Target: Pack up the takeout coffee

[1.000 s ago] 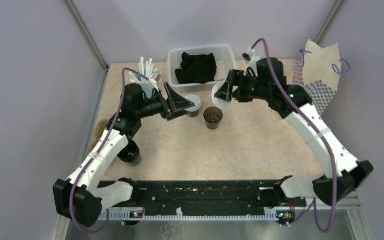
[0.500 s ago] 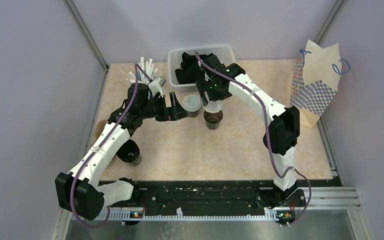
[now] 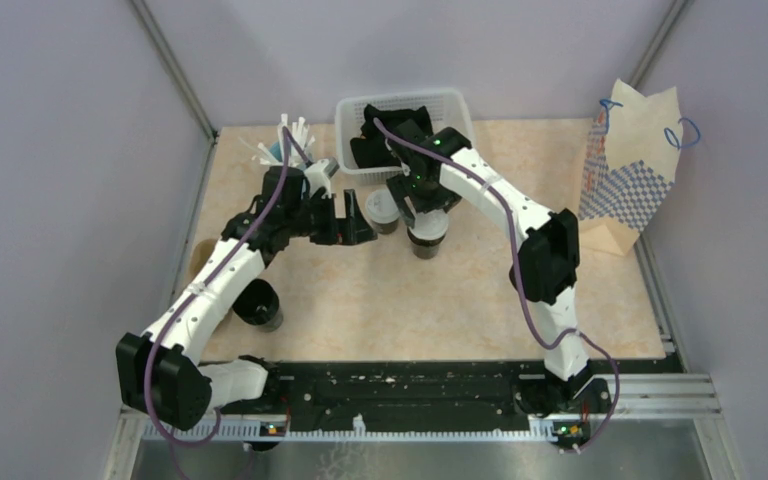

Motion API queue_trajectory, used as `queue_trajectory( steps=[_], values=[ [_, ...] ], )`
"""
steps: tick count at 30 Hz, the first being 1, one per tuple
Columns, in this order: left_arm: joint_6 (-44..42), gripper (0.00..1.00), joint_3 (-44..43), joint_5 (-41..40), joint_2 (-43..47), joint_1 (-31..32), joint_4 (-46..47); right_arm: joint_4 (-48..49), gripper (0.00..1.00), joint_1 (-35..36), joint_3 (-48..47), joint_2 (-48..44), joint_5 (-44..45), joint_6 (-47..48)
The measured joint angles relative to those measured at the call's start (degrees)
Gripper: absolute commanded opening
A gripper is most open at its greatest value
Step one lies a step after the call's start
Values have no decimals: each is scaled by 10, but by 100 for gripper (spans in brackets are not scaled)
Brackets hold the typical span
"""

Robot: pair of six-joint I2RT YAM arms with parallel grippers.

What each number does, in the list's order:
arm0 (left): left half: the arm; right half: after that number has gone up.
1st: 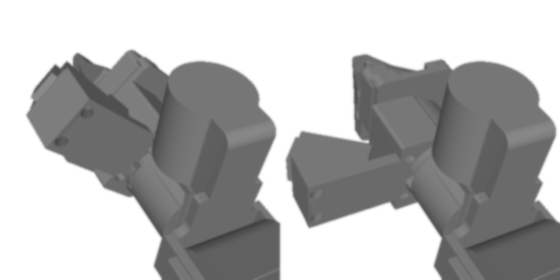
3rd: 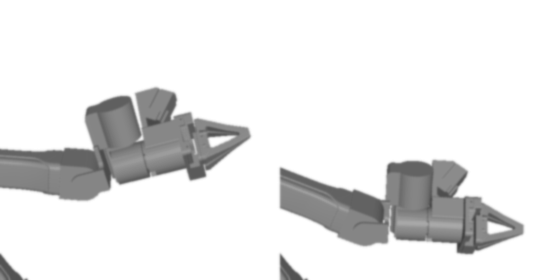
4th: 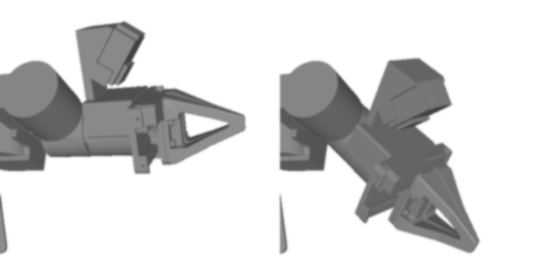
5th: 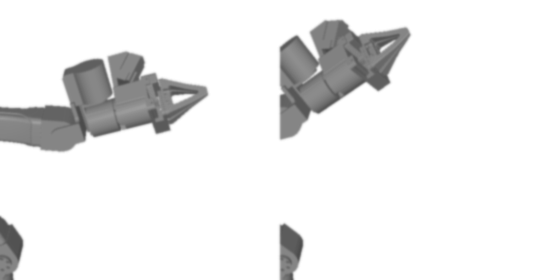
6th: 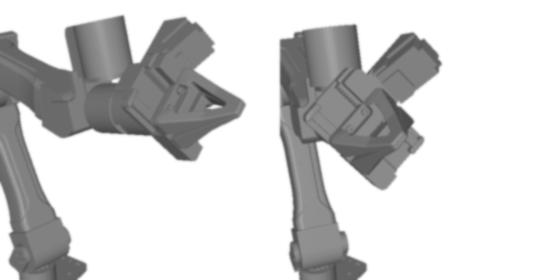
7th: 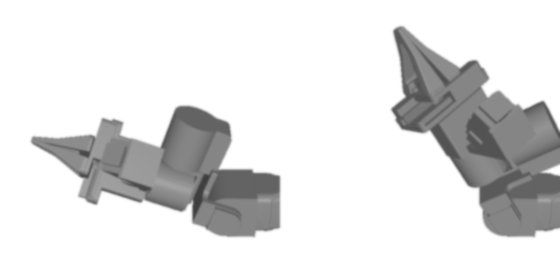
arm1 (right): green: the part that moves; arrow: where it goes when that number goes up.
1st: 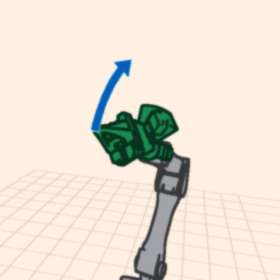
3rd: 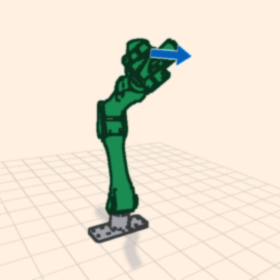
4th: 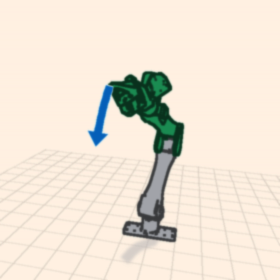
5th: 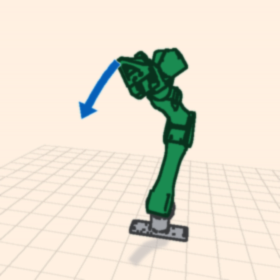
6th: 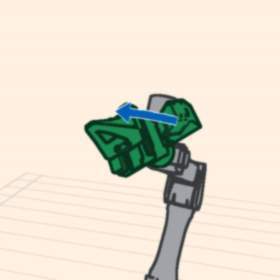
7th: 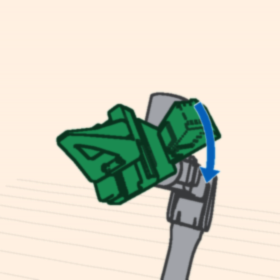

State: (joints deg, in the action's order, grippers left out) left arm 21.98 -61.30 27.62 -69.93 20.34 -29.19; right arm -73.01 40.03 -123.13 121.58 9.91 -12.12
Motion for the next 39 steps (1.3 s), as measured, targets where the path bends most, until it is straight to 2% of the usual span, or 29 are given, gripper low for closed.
queue_trajectory(
  steps=[16, 39],
  values=[
    [-15, 99, -3, 0, -6, 14, -10, 10, 83, 0, 5, 10, -19, 0],
    [-25, 99, -17, 0, -30, 23, -15, 43, 85, -1, 61, 10, -20, -5]
  ],
)
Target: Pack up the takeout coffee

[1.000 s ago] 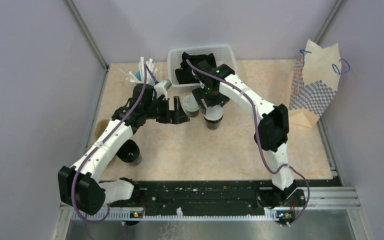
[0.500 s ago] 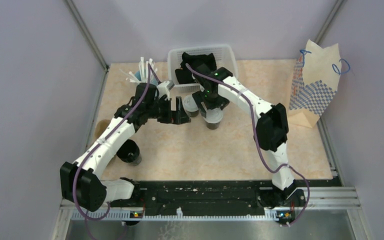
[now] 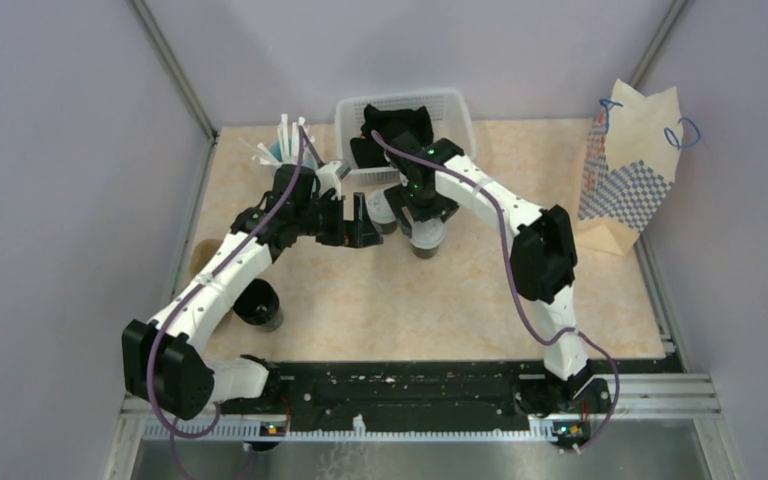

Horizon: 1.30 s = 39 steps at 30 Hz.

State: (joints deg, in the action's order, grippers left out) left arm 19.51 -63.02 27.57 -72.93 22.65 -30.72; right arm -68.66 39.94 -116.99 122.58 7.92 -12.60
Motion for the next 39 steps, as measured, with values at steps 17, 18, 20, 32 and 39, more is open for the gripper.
queue_trajectory(
  steps=[17, 18, 20, 32, 39],
  values=[
    [0, 98, -7, 1, -7, 0, -2, -25, 99, -7, -66, -2, -1, -2],
    [0, 98, -9, 2, -8, 0, -2, -25, 99, -9, -68, -6, -7, -3],
    [1, 98, -11, 7, -12, 0, -2, -22, 97, -20, -61, -19, -28, -6],
    [71, 74, -129, 68, -219, 36, -9, 278, 84, -261, 336, -208, -398, -60],
    [171, 76, -115, 76, -263, 37, 31, 414, 84, -266, 401, -175, -532, -96]
  ],
)
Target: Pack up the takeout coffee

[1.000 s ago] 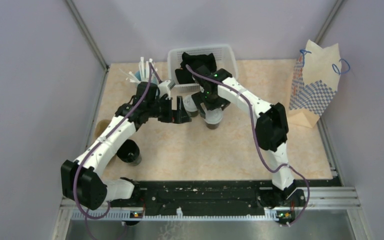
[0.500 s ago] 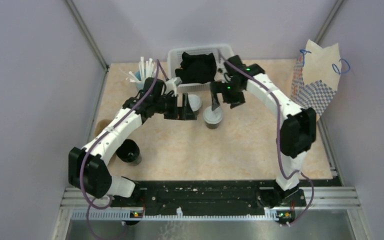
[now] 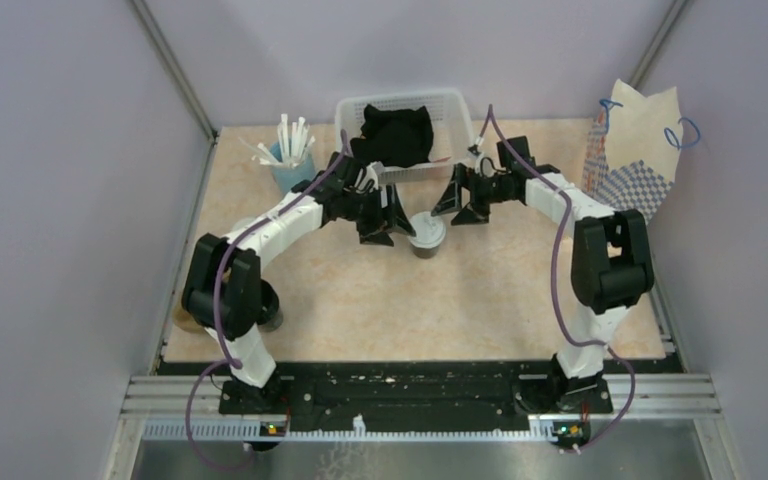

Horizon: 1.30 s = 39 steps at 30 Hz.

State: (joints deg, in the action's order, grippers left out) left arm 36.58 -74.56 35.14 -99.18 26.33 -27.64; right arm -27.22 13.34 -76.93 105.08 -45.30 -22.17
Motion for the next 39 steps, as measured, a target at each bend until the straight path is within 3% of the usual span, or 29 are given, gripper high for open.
queue_trajectory(
  steps=[9, 15, 26, 39],
  values=[
    [91, 63, 1, -14, -29, 0, 68, 84, 72, -7, 0, 41, -57, -25],
    [113, 62, 2, -27, -52, 0, 78, 93, 69, -11, 0, 66, -74, -28],
    [125, 53, 2, -48, -56, 0, 85, 129, 64, -11, 0, 90, -88, -48],
    [117, 48, 2, -63, -68, 7, 89, 180, 64, -12, 33, 91, -79, -103]
  ],
)
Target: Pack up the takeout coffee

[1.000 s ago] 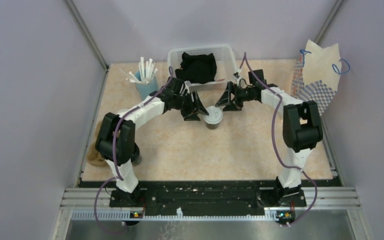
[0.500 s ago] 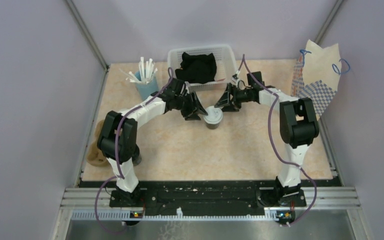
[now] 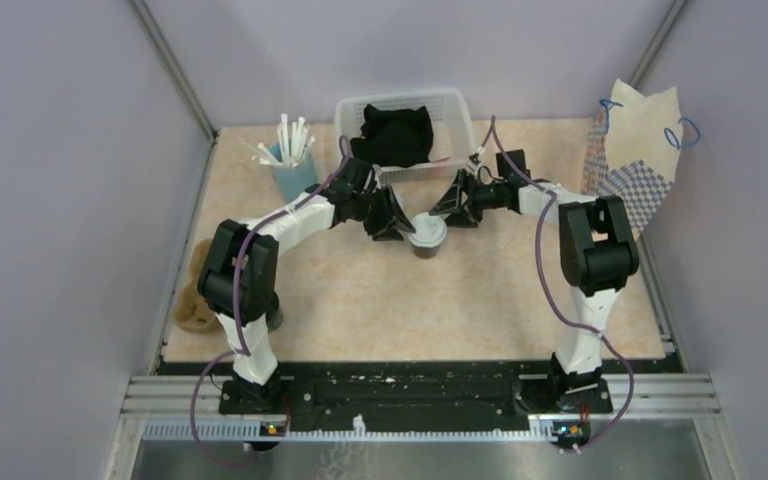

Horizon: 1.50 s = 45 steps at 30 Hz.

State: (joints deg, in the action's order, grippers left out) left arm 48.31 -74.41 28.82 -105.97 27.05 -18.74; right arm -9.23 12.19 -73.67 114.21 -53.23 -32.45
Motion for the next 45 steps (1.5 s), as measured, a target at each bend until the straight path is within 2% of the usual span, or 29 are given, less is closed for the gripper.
queue_trajectory(
  steps=[5, 9, 17, 22, 27, 31, 35, 40, 45],
  values=[
    [-4, 48, 0, -3, 0, 1, 2, 30, 68, -2, 18, 0, 0, -28],
    [-6, 48, 0, -3, 0, 1, 2, 34, 83, -3, 21, 0, -1, -32],
    [-13, 48, 0, -2, 0, 1, 2, 9, 86, -20, 48, -41, -8, -22],
    [-17, 48, -3, -2, 0, 1, -2, 15, 84, -23, 92, -76, -30, -14],
    [-19, 48, -4, -3, 0, 2, -6, 23, 75, -17, 114, -76, -38, -6],
    [-20, 47, -4, -3, -1, 2, -7, 72, 69, -16, 146, -65, -46, -14],
    [-19, 47, -4, -2, -1, 4, -5, 119, 69, -24, 163, -58, -70, -38],
    [-19, 47, -4, -3, -1, 4, -5, 123, 75, -24, 161, -62, -64, -42],
    [-19, 47, -4, -2, -1, 4, -7, 129, 66, -24, 162, -75, -48, -50]
  ],
)
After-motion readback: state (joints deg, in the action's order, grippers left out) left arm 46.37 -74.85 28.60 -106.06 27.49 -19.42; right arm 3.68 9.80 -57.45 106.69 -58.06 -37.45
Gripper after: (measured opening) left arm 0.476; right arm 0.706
